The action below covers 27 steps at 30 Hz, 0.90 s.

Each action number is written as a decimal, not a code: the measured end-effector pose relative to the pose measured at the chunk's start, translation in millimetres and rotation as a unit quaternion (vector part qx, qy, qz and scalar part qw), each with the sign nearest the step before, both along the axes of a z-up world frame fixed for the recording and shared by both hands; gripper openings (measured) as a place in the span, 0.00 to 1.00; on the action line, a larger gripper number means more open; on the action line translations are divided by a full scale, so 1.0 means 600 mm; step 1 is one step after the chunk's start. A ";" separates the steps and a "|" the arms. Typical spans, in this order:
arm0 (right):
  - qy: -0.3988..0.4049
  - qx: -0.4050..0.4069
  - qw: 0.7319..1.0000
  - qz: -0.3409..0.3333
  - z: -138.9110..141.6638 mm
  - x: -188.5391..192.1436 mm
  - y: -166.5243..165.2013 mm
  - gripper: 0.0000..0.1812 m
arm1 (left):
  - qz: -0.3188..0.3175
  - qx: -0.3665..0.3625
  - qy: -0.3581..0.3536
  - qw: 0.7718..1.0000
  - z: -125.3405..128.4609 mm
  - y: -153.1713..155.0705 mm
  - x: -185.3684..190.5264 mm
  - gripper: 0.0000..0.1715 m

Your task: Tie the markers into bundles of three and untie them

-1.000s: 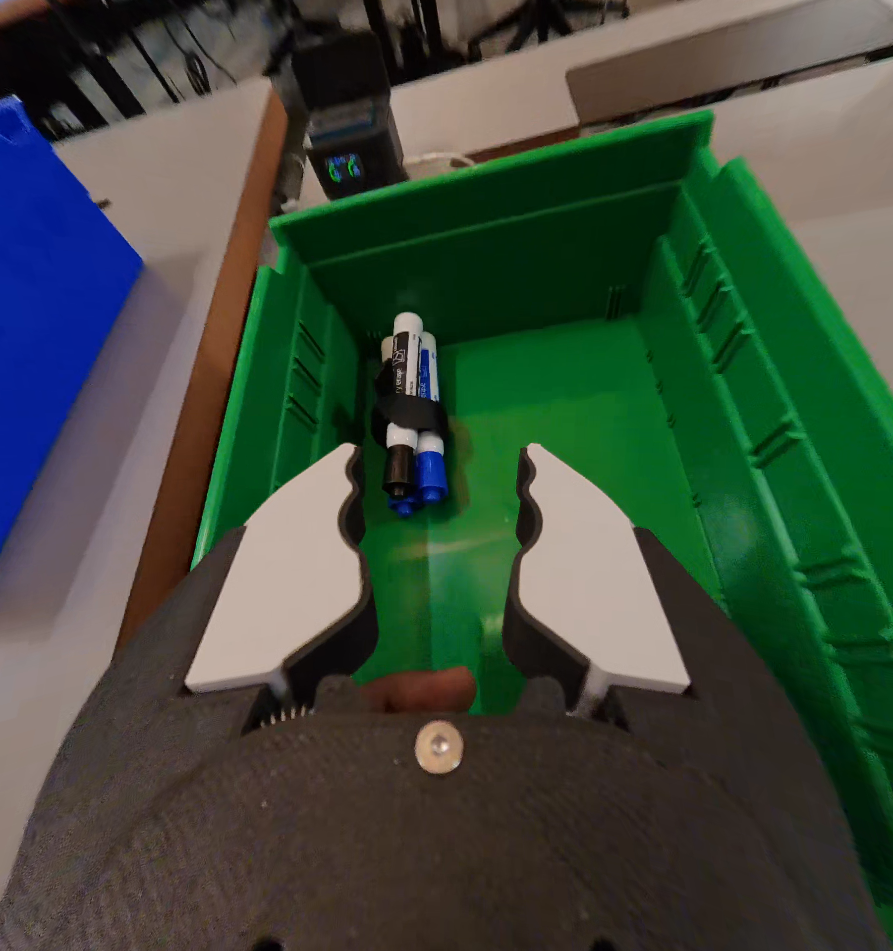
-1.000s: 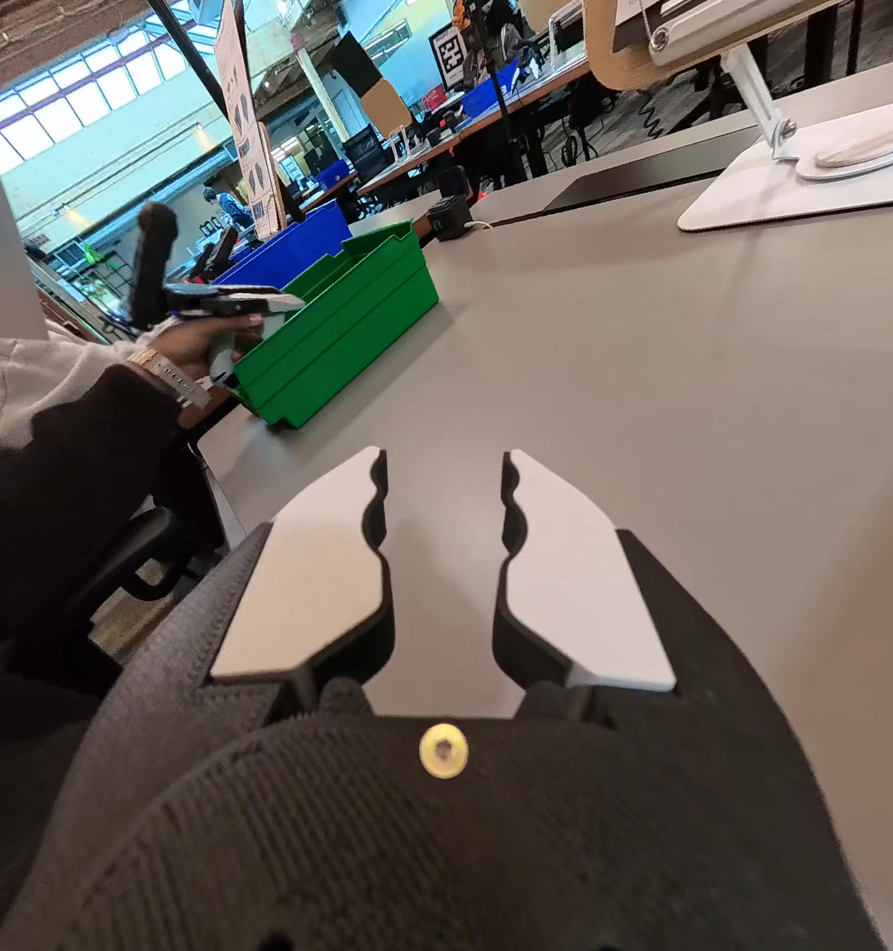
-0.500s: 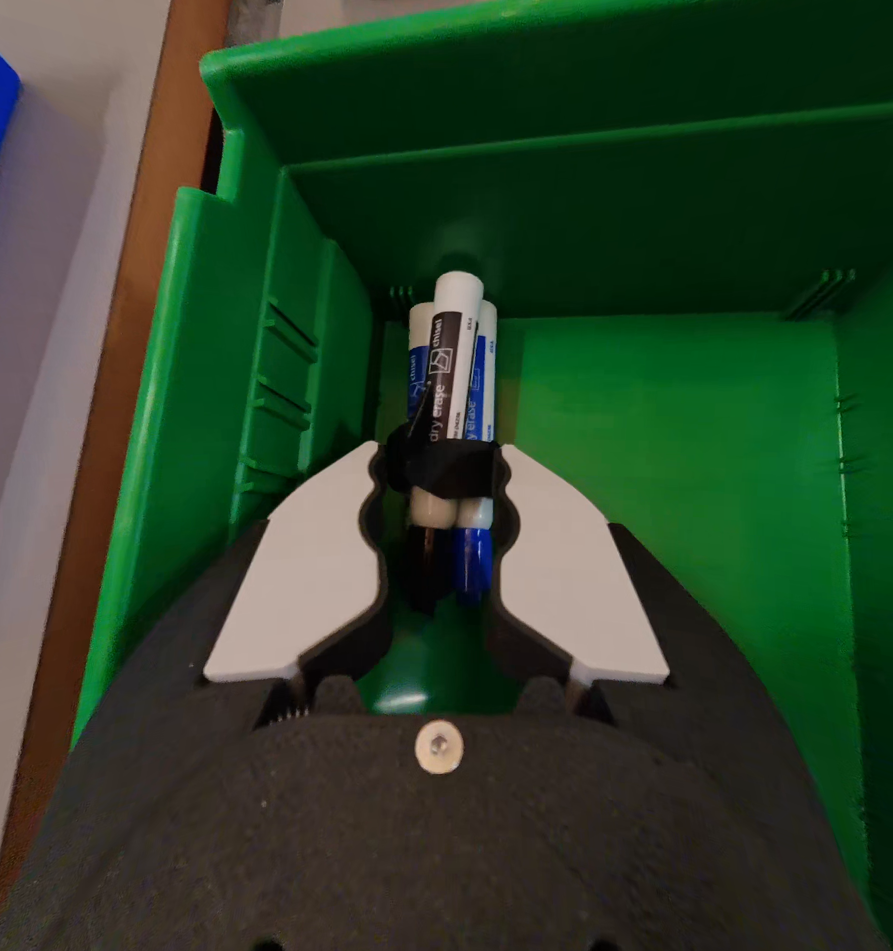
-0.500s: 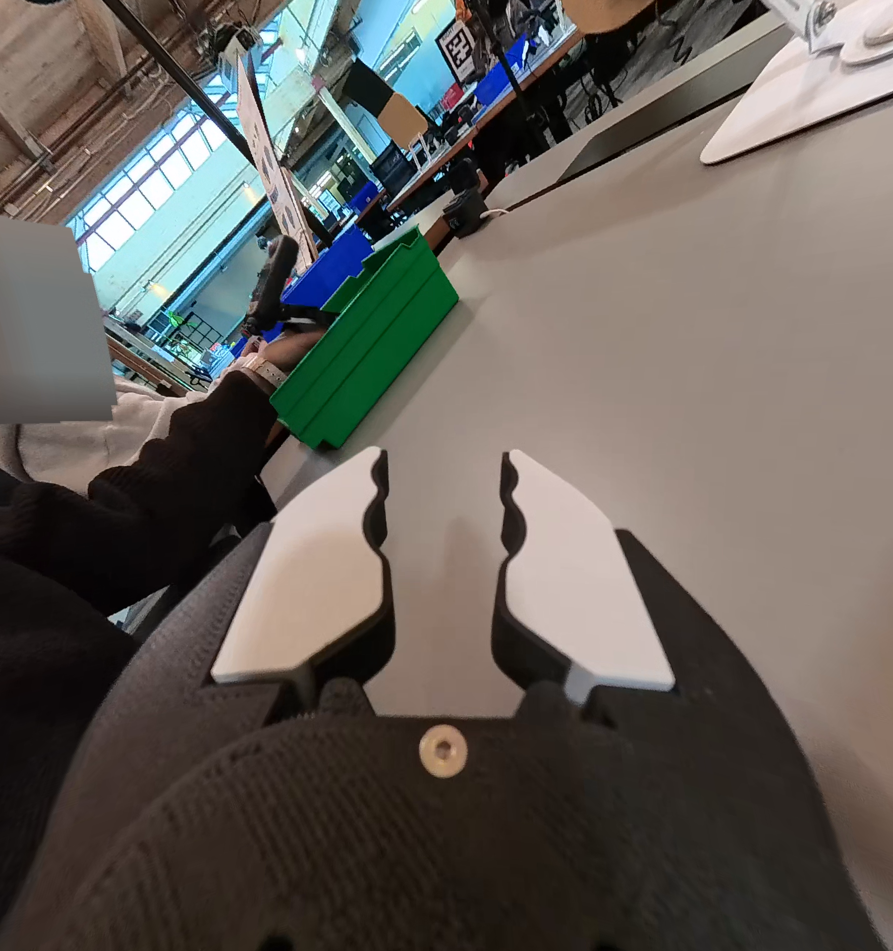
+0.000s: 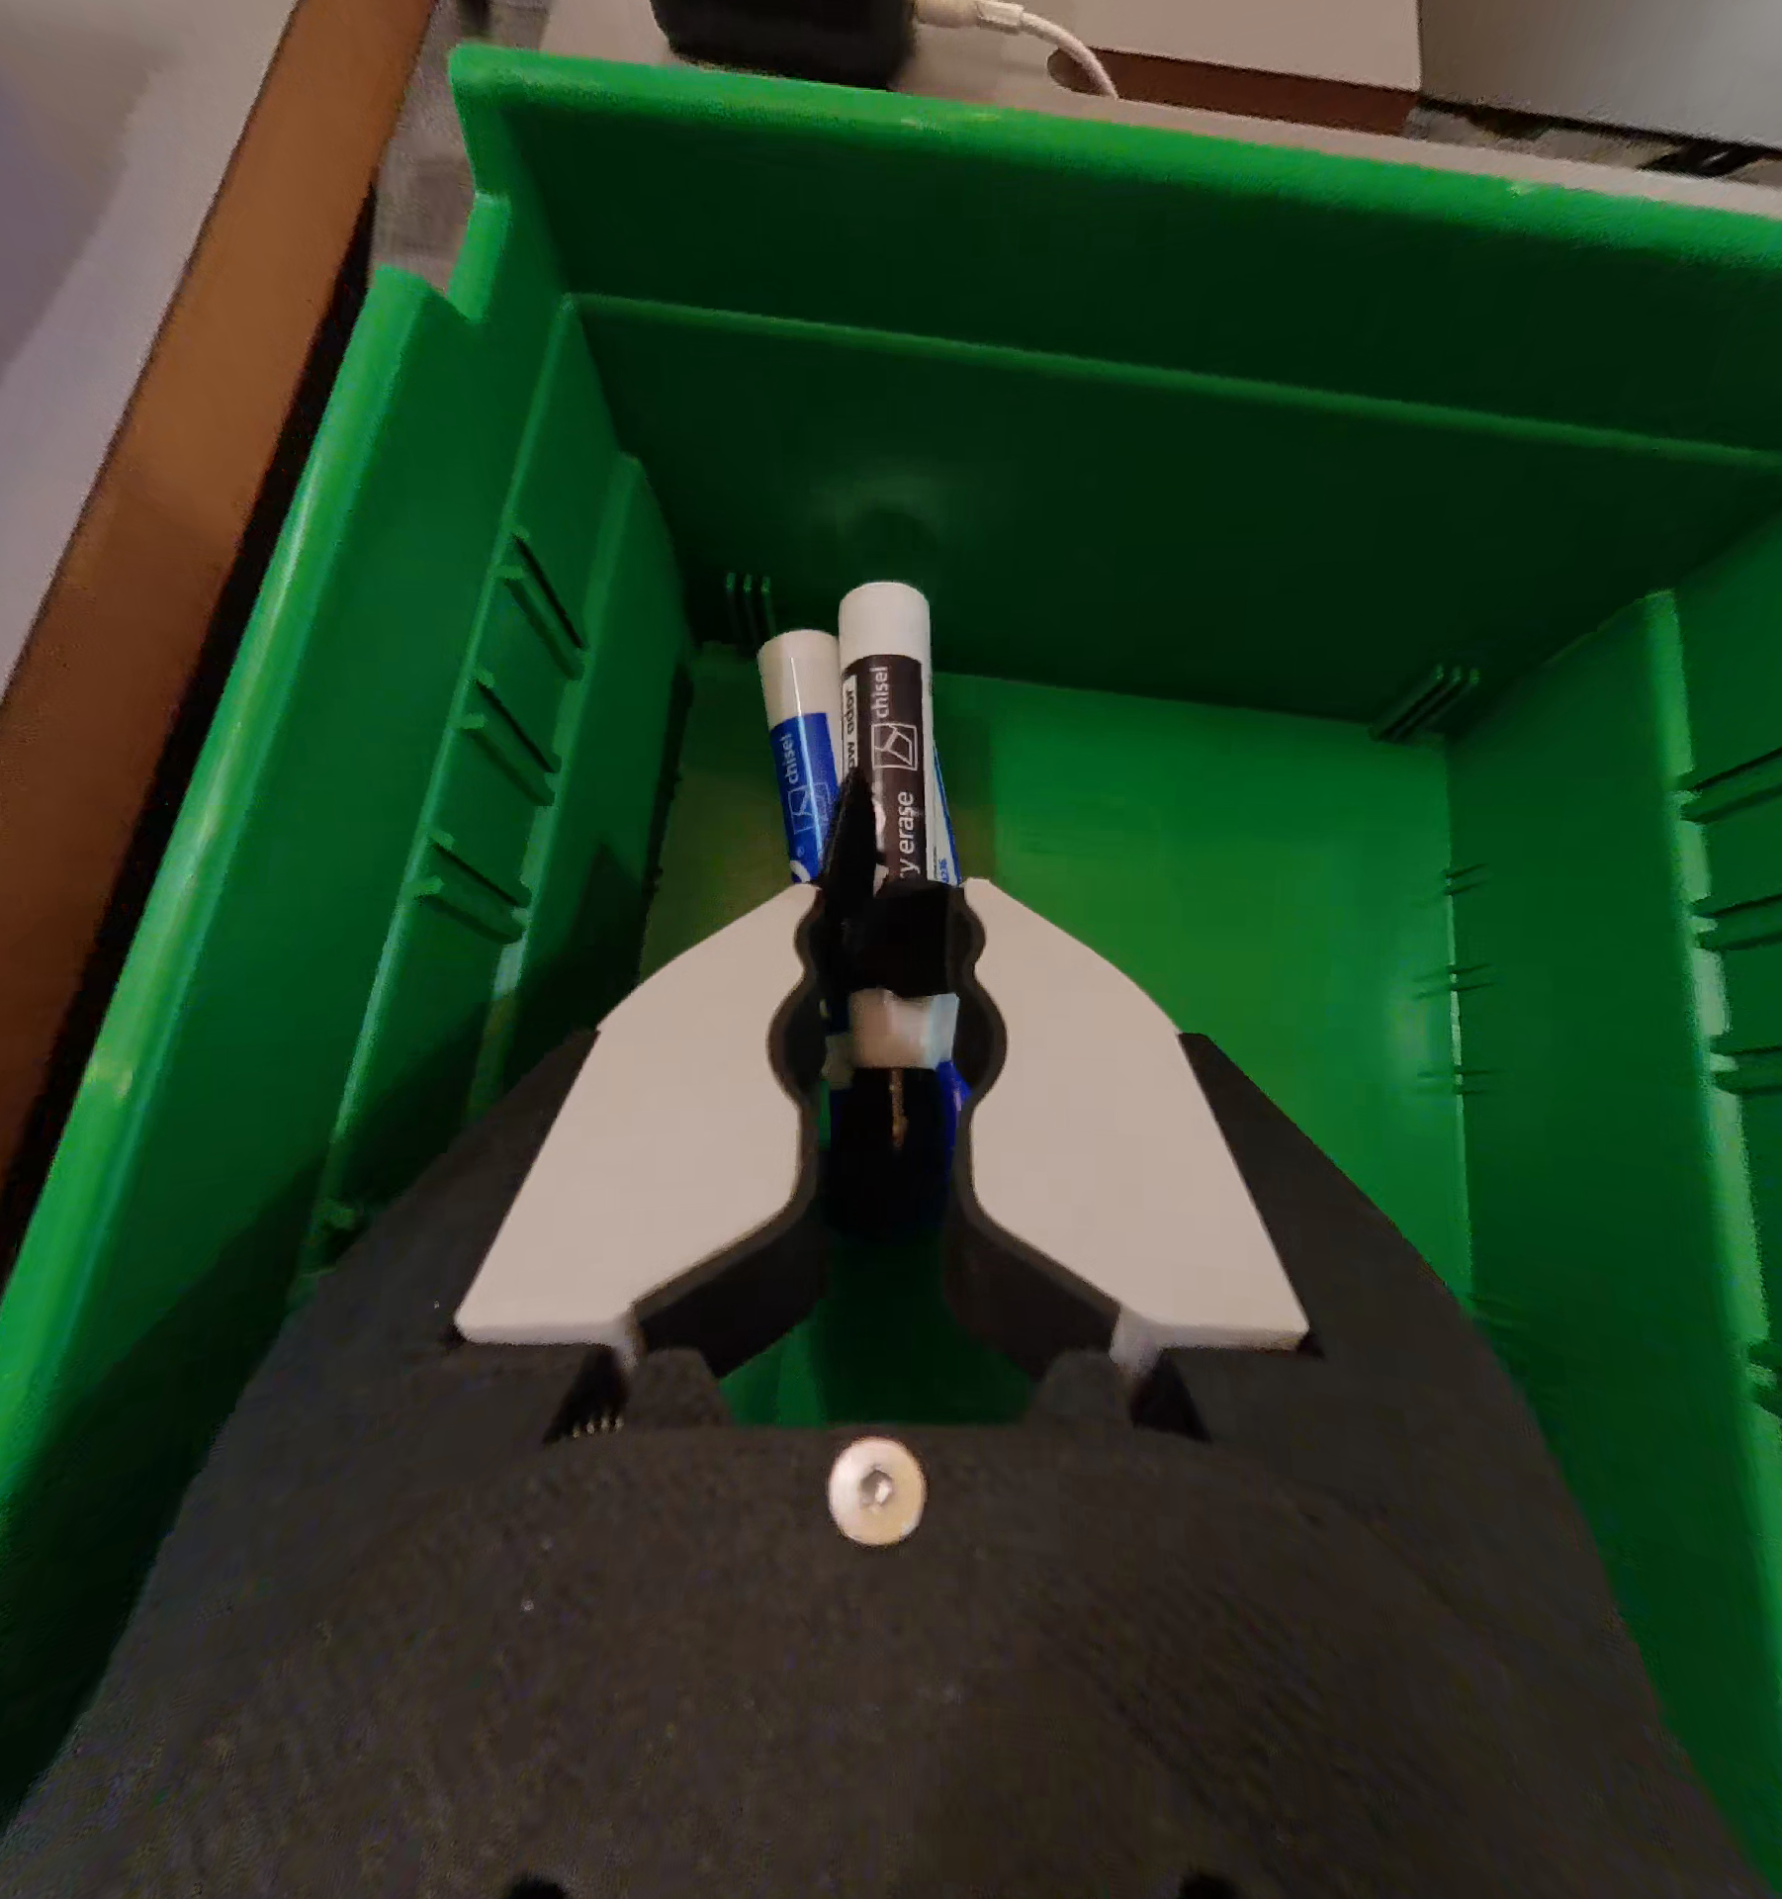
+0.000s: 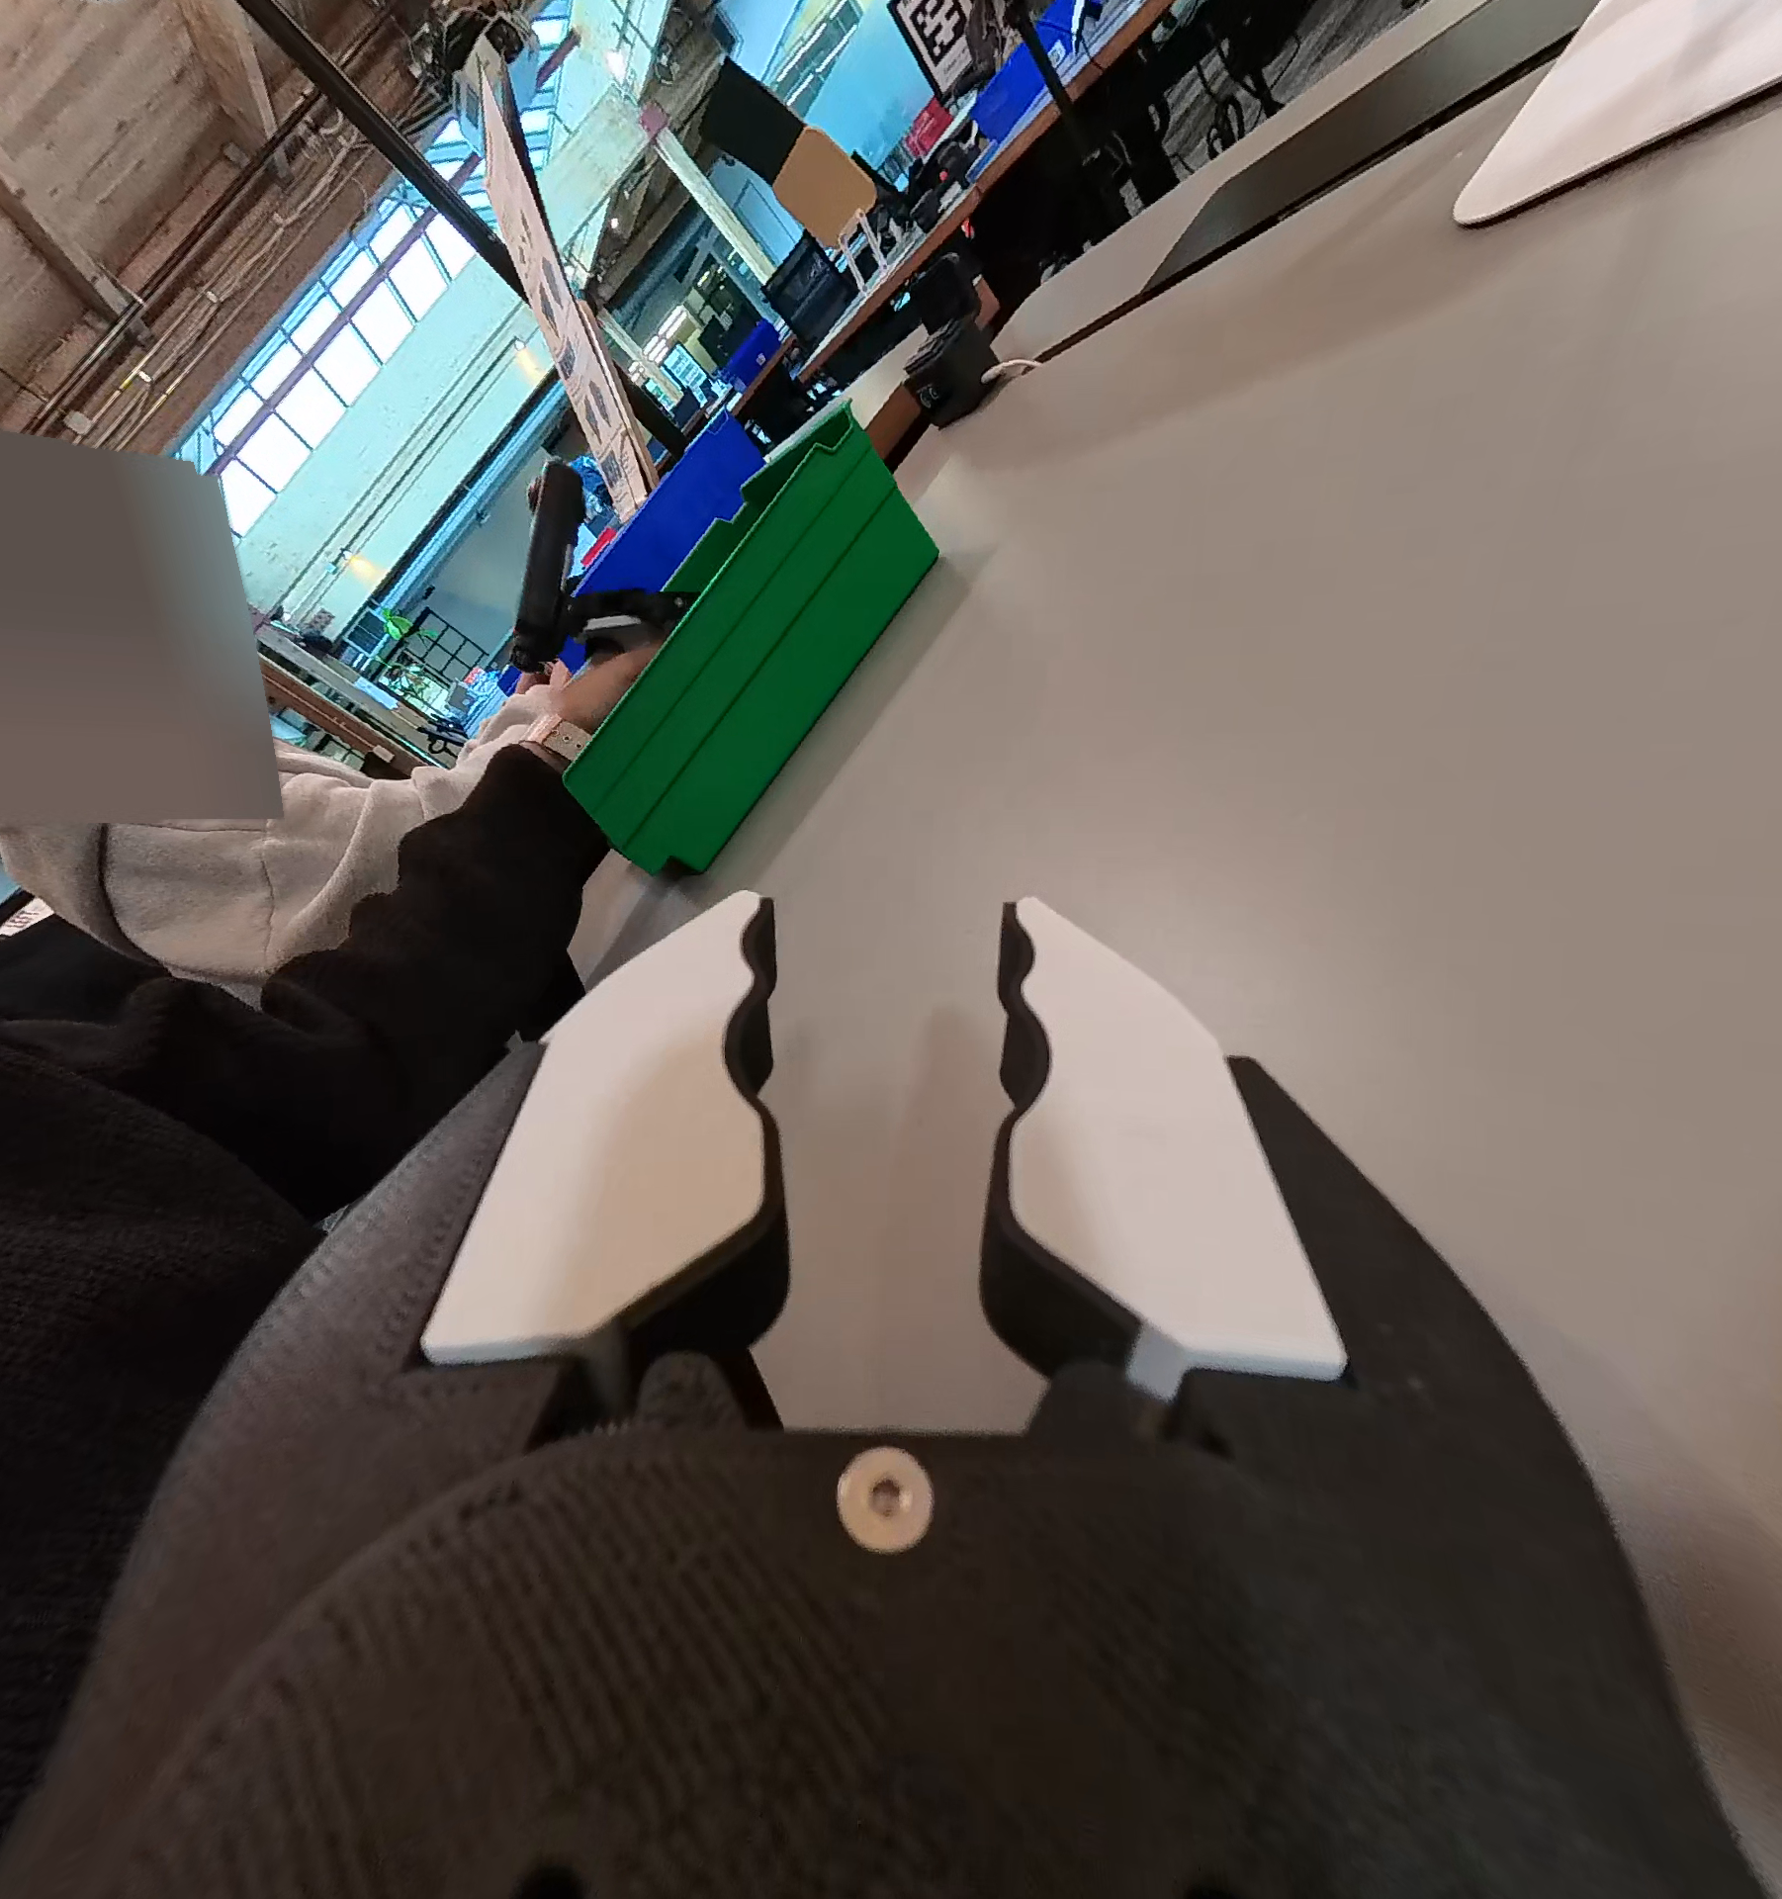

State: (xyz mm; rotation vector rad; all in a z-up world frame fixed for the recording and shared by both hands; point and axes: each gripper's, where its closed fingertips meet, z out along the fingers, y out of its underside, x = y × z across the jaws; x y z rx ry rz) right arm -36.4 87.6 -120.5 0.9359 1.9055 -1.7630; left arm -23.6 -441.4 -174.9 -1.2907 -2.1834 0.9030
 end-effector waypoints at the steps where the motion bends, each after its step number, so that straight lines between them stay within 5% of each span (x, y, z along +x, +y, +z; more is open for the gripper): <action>1: 0.002 0.001 1.000 0.001 0.001 0.001 0.000 0.23 | -0.002 0.011 0.003 1.000 0.000 0.004 0.001 0.12; 10: 0.006 0.001 1.000 0.006 0.005 0.007 0.000 0.23 | -0.023 -0.033 0.042 0.998 0.056 0.023 0.012 0.11; 17: 0.007 -0.003 1.000 0.013 0.010 0.014 0.000 0.23 | -0.059 -0.075 0.126 0.987 0.195 0.080 0.016 0.11; 22: 0.025 0.002 1.000 0.019 0.015 0.020 0.000 0.23 | -0.171 -0.112 0.160 0.966 0.297 0.227 0.002 0.11; 27: 0.110 0.047 0.993 0.007 0.021 0.013 0.016 0.22 | -0.331 -0.097 0.174 0.922 0.288 0.440 0.000 0.11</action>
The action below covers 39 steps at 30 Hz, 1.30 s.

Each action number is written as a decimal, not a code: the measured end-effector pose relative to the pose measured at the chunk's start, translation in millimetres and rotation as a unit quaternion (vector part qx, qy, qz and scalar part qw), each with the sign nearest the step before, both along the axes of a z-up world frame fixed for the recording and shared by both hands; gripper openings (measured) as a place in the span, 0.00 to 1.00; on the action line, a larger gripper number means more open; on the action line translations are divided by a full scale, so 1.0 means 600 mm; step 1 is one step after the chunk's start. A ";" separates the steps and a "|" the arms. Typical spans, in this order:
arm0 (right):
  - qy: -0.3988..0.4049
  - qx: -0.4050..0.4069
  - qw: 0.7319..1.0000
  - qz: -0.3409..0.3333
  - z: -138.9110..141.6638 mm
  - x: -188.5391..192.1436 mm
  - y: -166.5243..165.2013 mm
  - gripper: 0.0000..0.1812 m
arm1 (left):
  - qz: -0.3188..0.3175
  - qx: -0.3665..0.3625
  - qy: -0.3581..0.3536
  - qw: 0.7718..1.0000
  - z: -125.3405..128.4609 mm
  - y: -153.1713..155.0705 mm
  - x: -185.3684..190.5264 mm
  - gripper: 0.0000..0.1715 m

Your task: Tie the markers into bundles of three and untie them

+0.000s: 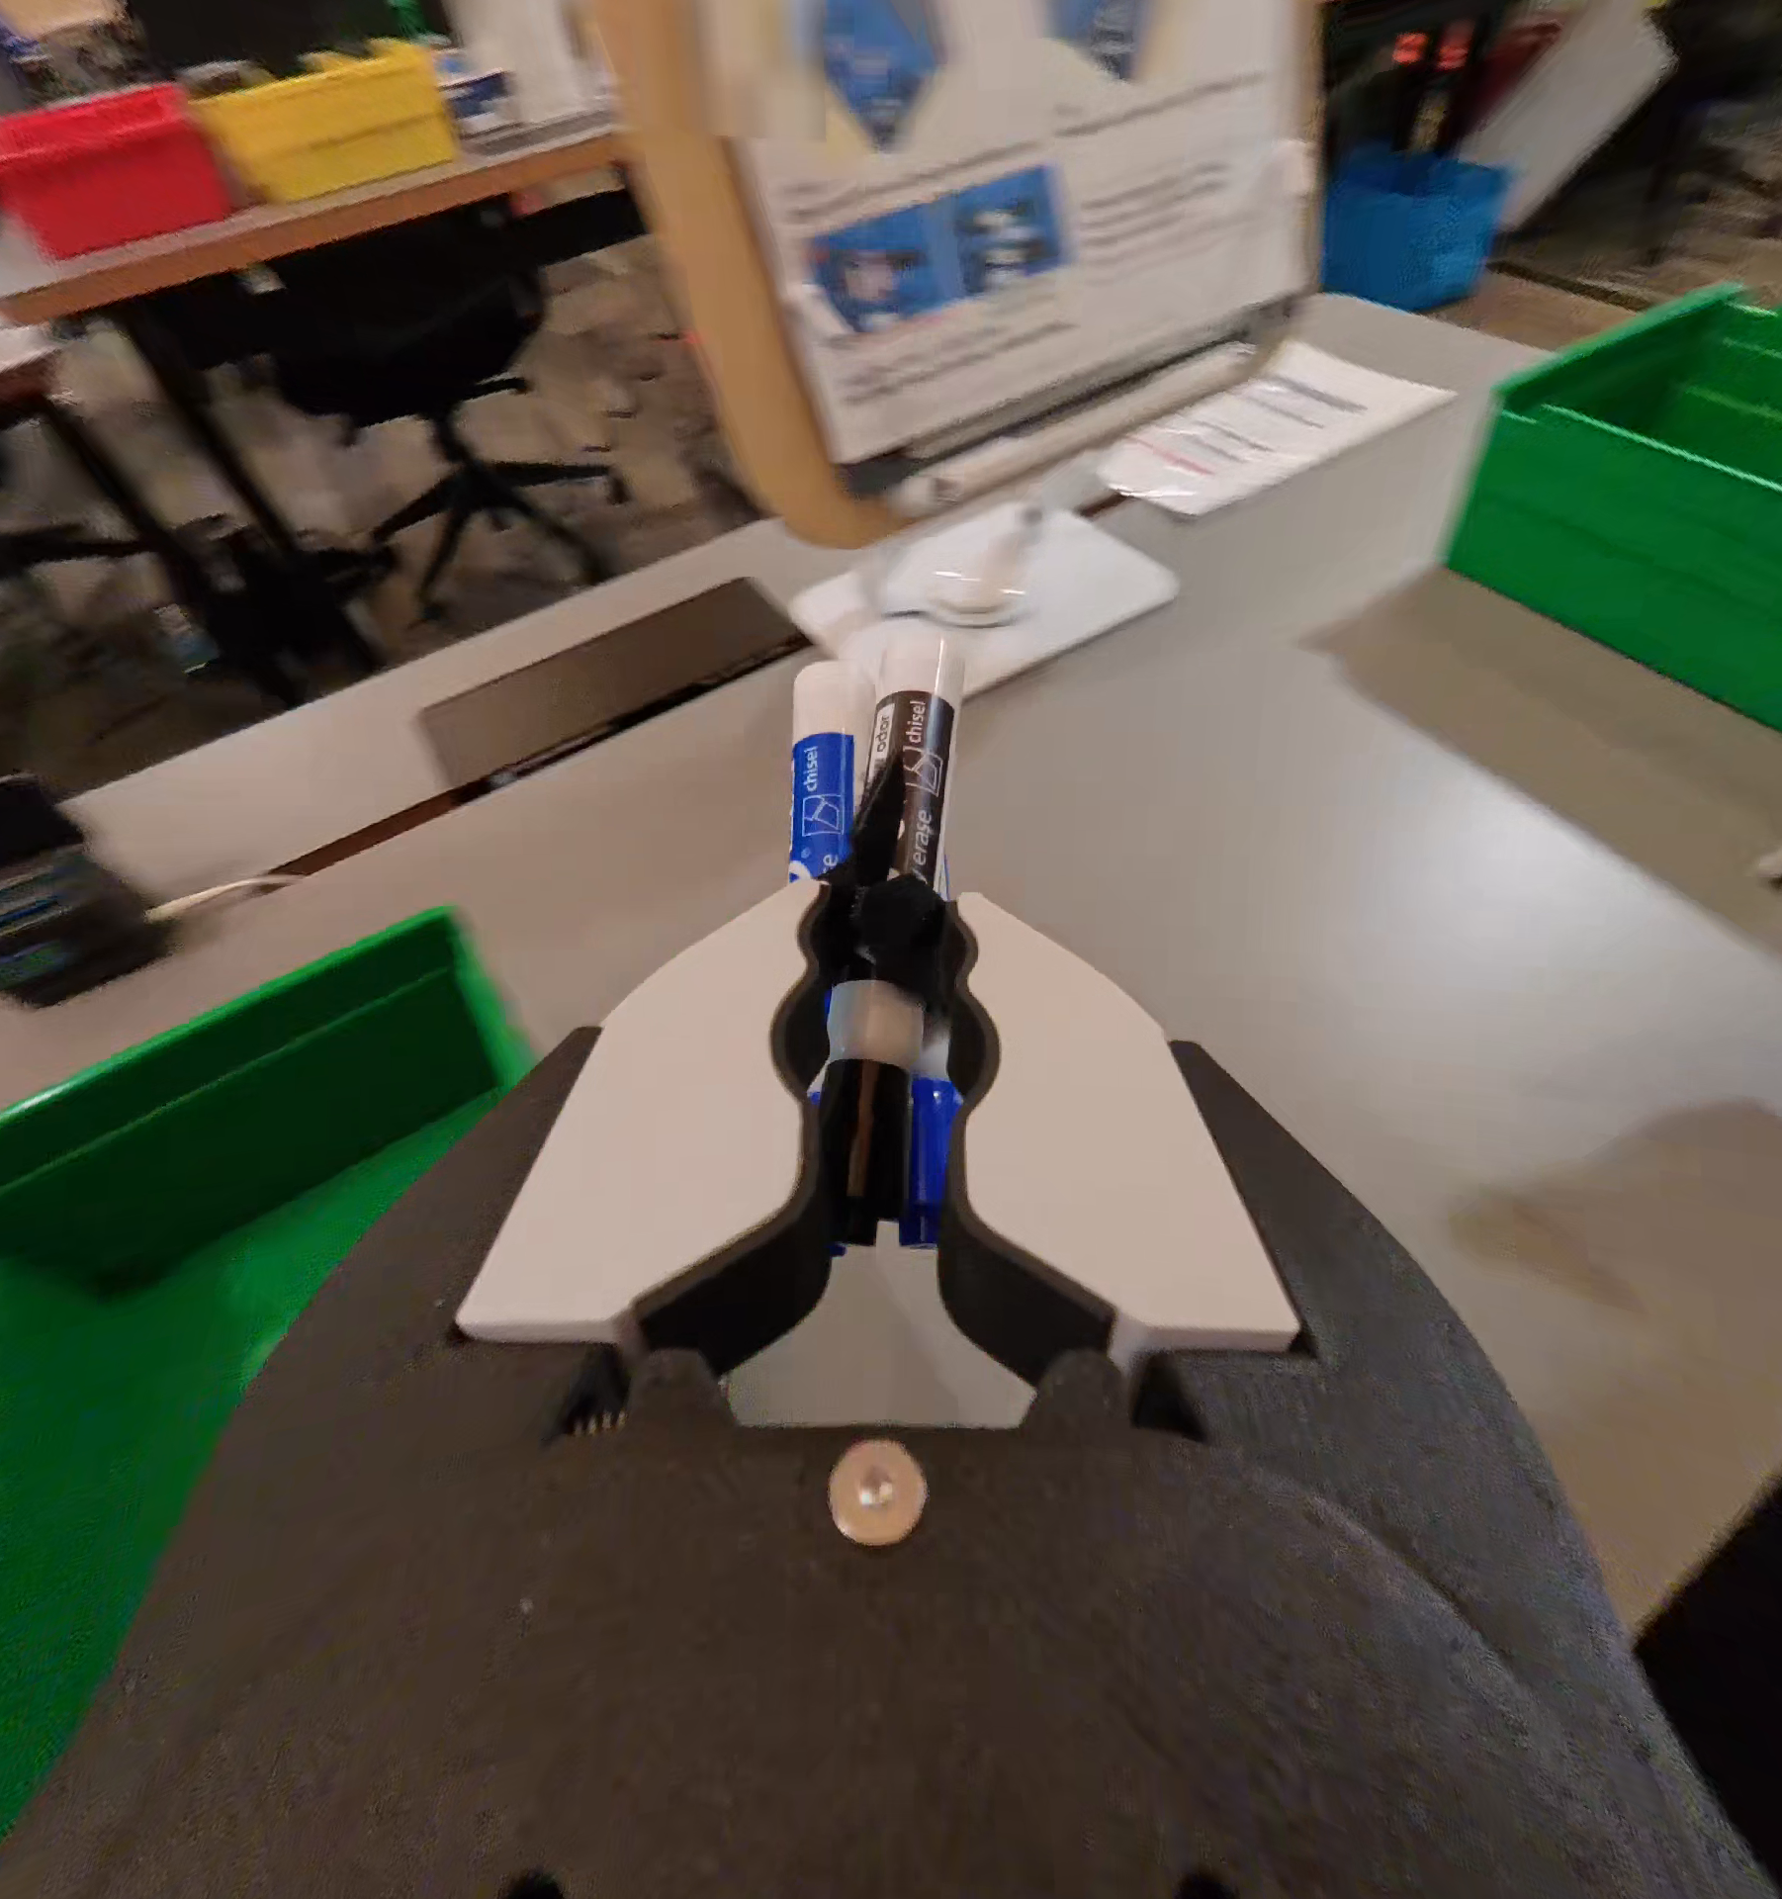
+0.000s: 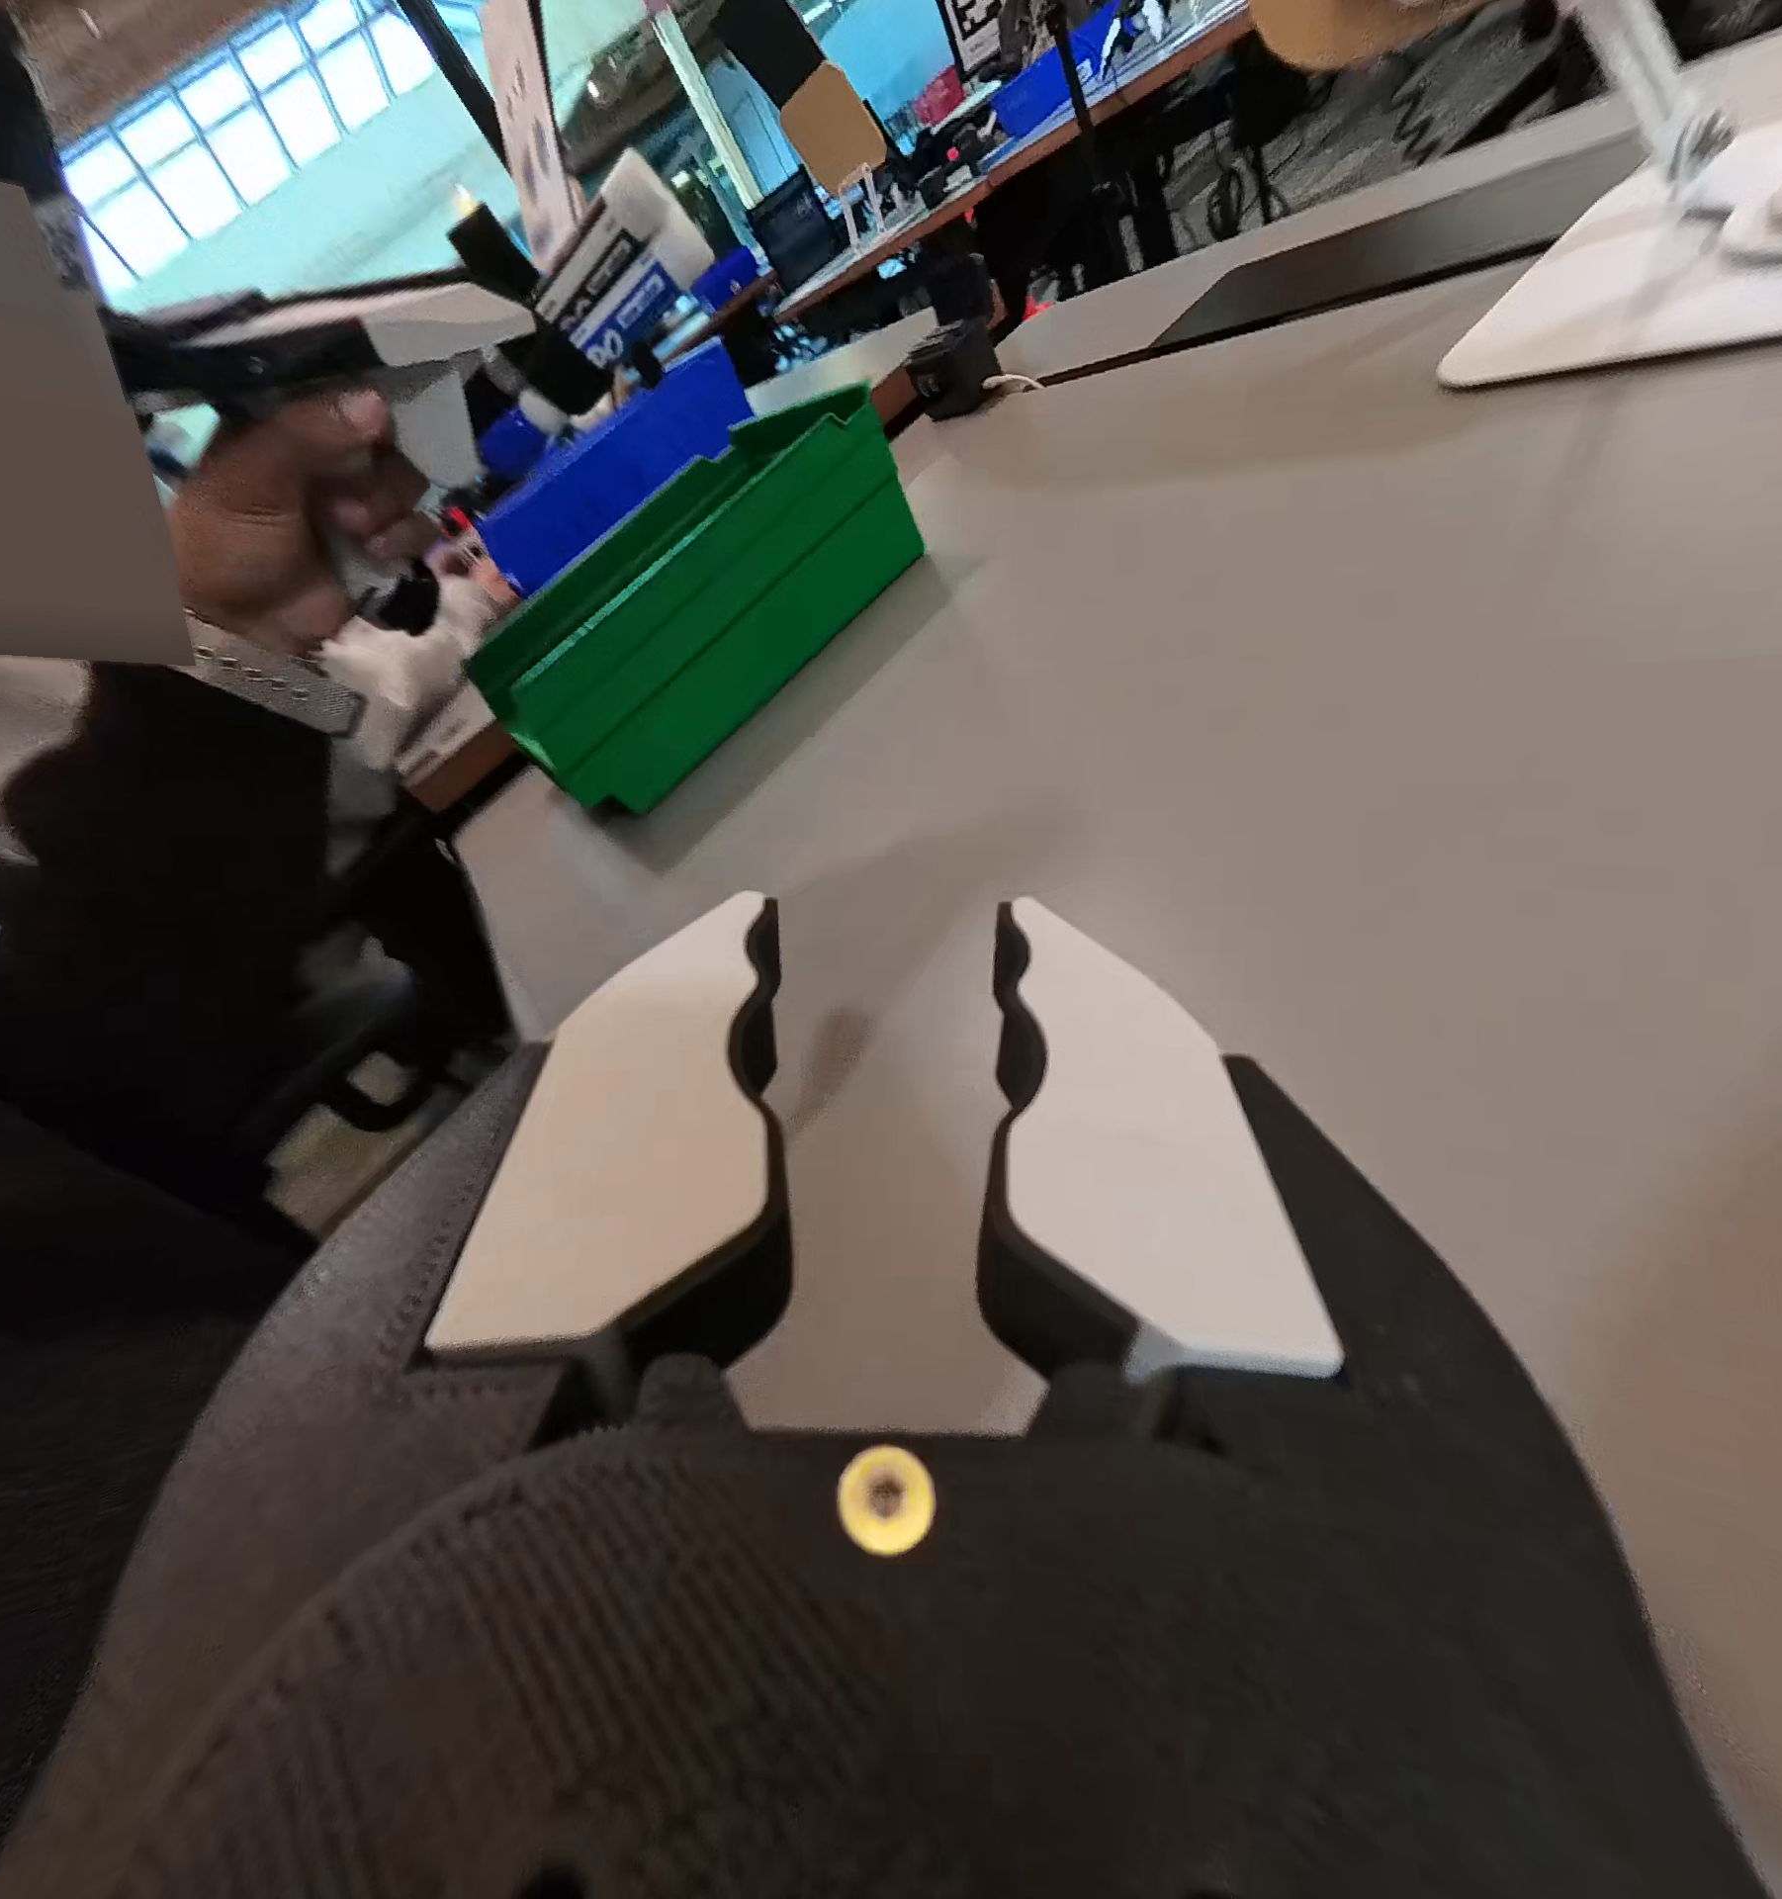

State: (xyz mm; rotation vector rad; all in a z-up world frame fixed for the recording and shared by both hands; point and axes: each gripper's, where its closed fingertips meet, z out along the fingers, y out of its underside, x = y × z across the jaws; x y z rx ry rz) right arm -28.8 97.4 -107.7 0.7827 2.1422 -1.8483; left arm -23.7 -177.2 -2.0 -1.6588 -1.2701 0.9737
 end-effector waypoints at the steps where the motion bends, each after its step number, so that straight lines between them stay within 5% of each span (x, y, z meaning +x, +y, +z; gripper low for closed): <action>1: 0.022 0.014 1.000 -0.004 -0.001 -0.003 0.004 0.22 | -0.025 0.005 -0.003 1.000 -0.016 0.038 0.002 0.10; 5: 0.088 0.055 0.995 0.001 -0.007 0.001 0.011 0.21 | -0.127 0.039 -0.044 0.990 -0.116 0.172 0.020 0.10; 10: 0.149 0.079 0.986 0.008 -0.010 0.020 0.003 0.18 | -0.216 0.081 -0.106 0.967 -0.216 0.277 0.048 0.11; 19: 0.203 0.106 0.972 0.044 -0.023 0.068 -0.018 0.17 | -0.295 0.134 -0.129 0.937 -0.225 0.341 0.074 0.11; 27: 0.241 0.140 0.959 0.054 -0.039 0.075 -0.018 0.17 | -0.347 0.112 -0.148 0.919 -0.247 0.361 0.094 0.12; 39: 0.278 0.151 0.931 0.181 -0.070 0.132 -0.059 0.16 | -0.392 0.086 -0.169 0.900 -0.268 0.386 0.120 0.12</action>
